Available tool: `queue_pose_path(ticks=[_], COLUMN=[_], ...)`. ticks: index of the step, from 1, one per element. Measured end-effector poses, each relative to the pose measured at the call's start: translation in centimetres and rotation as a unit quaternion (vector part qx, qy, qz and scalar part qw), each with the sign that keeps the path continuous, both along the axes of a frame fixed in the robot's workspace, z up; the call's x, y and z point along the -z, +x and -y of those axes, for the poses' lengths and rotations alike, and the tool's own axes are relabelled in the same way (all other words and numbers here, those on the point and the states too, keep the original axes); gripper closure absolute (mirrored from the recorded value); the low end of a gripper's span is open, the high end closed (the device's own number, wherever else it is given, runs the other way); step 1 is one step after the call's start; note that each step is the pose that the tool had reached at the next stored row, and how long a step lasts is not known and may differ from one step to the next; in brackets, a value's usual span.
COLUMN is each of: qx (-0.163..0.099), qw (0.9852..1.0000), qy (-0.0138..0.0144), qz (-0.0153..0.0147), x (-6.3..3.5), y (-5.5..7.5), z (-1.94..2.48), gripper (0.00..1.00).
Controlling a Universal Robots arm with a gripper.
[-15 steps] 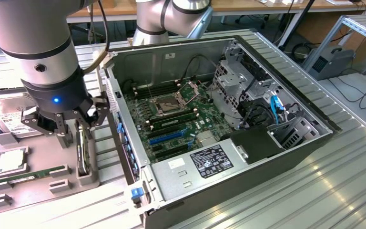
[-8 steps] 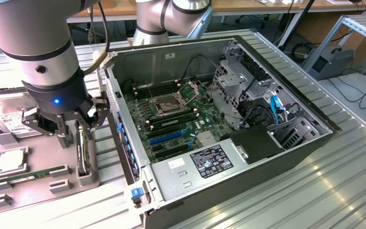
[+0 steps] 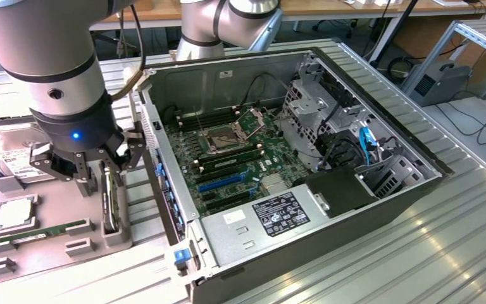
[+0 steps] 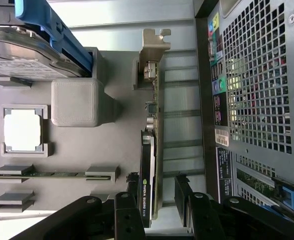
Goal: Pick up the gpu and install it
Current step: 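Pick up the gpu and move the gpu toward the slot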
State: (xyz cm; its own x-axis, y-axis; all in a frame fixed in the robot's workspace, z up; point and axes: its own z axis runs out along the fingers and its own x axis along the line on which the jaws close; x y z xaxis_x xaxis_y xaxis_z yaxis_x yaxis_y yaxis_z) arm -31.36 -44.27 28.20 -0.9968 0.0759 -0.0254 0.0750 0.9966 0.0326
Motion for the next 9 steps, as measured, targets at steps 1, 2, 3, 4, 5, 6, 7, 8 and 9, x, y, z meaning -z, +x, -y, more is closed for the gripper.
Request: queue_pose_path(ticks=[1,2,3,4,5,6,7,8,9], qx=[0.000,0.000,0.000,0.000,0.000,0.000,0.000,0.000,0.000], qw=[1.0000,1.0000,1.0000,1.0000,1.0000,1.0000,1.0000,1.0000,1.0000], qy=[0.0000,-0.0001,-0.0002,-0.0002,-0.0003,-0.0003,-0.0004,-0.0004,-0.0004], qz=[0.0000,0.0000,0.0000,0.0000,0.0000,0.0000,0.0000,0.0000,0.0000], x=[0.03,0.06,0.10,0.12,0.16,0.19,0.23,0.26,0.30], y=[0.00,0.00,0.00,0.00,0.00,0.00,0.00,0.00,0.00], z=[0.00,-0.01,-0.01,-0.01,-0.01,-0.01,-0.01,-0.01,-0.02], gripper=[0.58,0.58,0.58,0.58,0.58,0.58,0.58,0.58,0.58])
